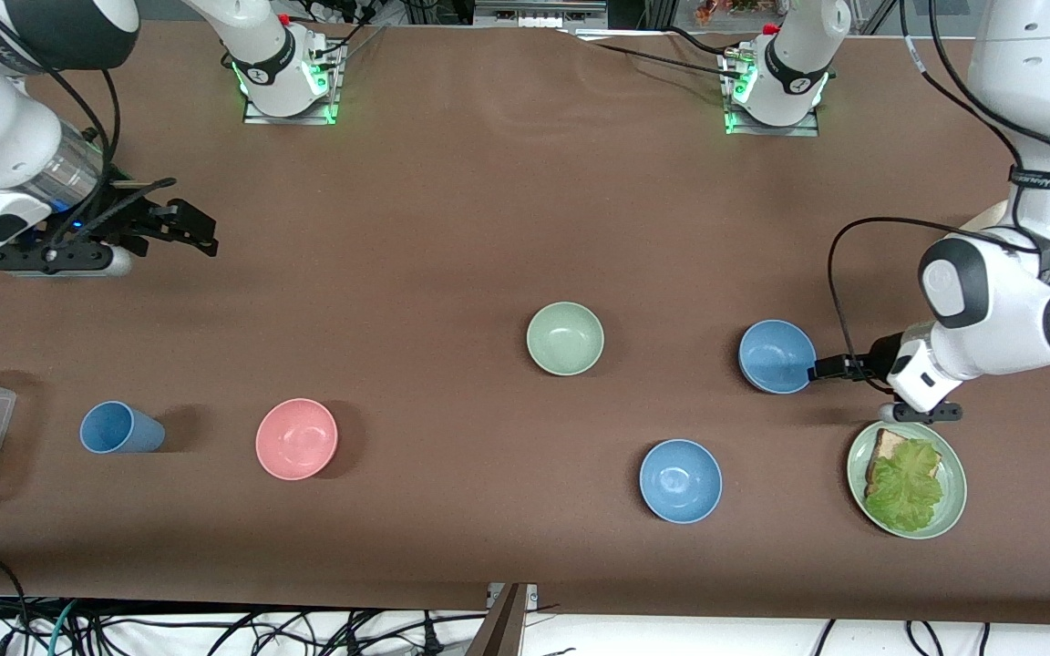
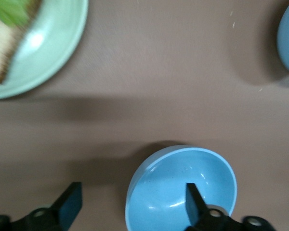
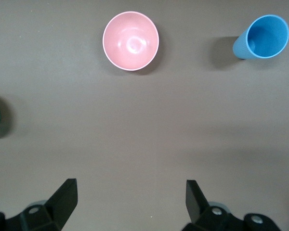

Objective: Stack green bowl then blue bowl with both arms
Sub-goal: 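Close the left gripper on the light blue bowl rim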

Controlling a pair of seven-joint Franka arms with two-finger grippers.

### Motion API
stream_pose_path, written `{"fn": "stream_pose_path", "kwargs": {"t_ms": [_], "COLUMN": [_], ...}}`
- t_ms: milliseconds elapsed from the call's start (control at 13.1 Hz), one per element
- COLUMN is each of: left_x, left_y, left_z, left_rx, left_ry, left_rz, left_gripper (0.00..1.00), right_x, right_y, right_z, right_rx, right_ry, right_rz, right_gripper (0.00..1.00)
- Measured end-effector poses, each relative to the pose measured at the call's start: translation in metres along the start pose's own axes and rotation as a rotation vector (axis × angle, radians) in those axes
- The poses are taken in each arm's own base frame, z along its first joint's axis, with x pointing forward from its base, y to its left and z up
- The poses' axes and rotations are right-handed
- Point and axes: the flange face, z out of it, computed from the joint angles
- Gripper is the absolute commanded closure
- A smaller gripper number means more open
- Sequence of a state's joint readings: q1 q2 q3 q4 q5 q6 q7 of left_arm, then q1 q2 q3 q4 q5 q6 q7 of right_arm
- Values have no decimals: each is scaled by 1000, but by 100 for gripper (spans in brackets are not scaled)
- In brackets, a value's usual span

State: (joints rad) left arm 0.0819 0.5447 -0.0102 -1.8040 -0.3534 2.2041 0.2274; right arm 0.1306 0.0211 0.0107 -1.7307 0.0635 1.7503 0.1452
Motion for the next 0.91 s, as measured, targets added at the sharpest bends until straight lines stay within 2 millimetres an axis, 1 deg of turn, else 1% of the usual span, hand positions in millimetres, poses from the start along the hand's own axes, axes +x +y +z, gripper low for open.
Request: {"fn": "stream_pose_path", "kwargs": {"t_ms": [76,152,229,305,457,533,762,914], "left_x": [-4,-9,-13,-16,-18,-18,-13,-6], "left_y": [1,1,-1,-4,-11,-12,-11,-8], "left_z": [14,26,36,42,49,49,42,31], "left_rx": [-3,-4,-5,-5,-4,-4,-2,-3], "left_ry": [-24,-47,-66,-77,-87,-88,-72,-52], "left_rz": [7,21,37,51,63,67,75,82], "left_gripper": [41,56,94,100,100,100,100,100], "right_x": [1,1,0,1,2,2,4,4], "right_y": [0,0,2,8,24,29,29,30], "right_z": [-5,-11,-17,-21,-25,-25,-28,-27], "right_rx": [-2,-3,-5,-8,-11,-11,-11,-15], "right_ry": [7,8,7,7,1,-1,4,1], "right_rz": [-1,-2,0,8,24,29,29,29], "right_gripper": [1,1,1,1,1,1,1,1]}}
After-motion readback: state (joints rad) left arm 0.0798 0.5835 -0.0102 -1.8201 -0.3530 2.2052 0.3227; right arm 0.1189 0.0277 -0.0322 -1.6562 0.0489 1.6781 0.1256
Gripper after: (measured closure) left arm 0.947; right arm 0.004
